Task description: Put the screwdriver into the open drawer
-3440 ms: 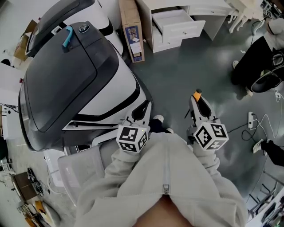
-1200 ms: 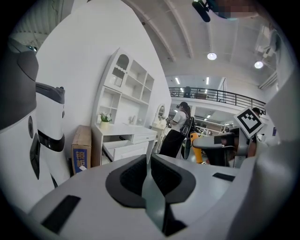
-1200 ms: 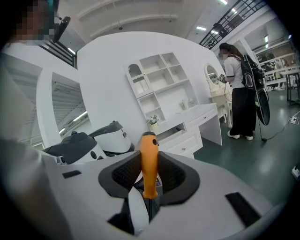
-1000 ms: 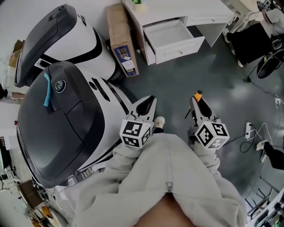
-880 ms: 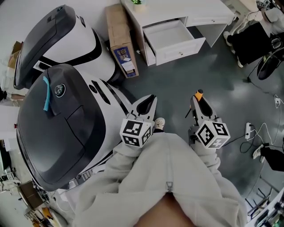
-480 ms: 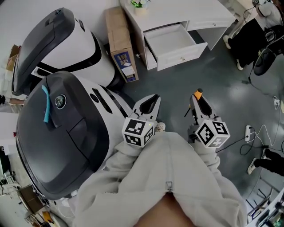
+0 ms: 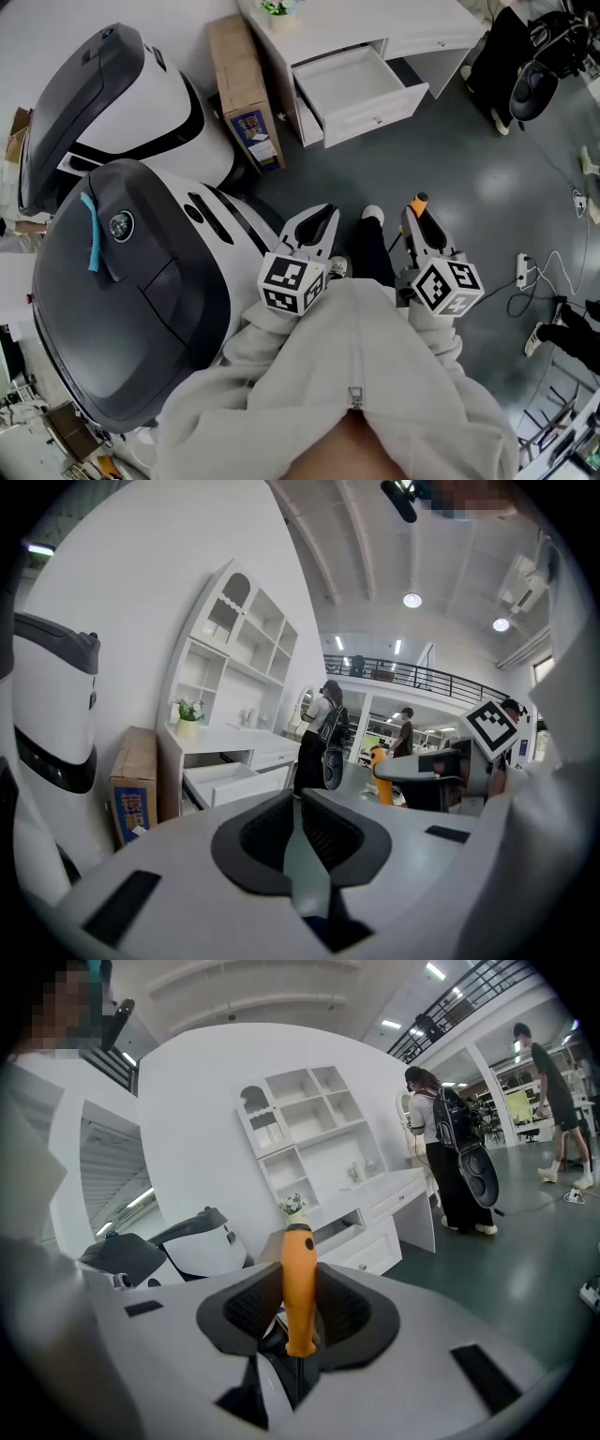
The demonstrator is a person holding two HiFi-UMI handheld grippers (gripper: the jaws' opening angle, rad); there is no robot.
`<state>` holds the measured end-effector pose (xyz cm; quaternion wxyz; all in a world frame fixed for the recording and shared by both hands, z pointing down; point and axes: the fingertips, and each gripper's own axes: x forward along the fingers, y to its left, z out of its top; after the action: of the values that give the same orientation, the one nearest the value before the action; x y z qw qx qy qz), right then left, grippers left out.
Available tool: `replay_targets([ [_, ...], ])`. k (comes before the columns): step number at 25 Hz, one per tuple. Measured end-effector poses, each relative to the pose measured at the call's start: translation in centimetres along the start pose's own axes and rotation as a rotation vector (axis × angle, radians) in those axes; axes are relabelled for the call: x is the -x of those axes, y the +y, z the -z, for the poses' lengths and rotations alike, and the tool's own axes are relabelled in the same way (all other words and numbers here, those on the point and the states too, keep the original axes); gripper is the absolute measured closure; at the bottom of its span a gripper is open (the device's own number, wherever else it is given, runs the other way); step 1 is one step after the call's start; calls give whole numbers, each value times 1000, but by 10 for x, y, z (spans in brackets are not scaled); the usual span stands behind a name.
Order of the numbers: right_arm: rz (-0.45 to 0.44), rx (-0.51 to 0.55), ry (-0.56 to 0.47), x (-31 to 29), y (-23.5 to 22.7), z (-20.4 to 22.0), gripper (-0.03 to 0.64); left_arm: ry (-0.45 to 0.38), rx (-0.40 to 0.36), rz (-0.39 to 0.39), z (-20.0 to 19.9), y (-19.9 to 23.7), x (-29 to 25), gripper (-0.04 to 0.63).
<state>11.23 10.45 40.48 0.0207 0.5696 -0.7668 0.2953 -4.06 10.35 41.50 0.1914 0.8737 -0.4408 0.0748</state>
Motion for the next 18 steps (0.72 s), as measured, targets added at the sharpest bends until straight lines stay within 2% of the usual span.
replay_targets([
  [8, -17, -13, 21, -18, 0, -3, 491, 10, 20, -23, 0, 14, -7, 553],
  [18, -93, 16, 69, -70, 5, -27, 491, -1, 59, -96, -16, 45, -29, 552],
])
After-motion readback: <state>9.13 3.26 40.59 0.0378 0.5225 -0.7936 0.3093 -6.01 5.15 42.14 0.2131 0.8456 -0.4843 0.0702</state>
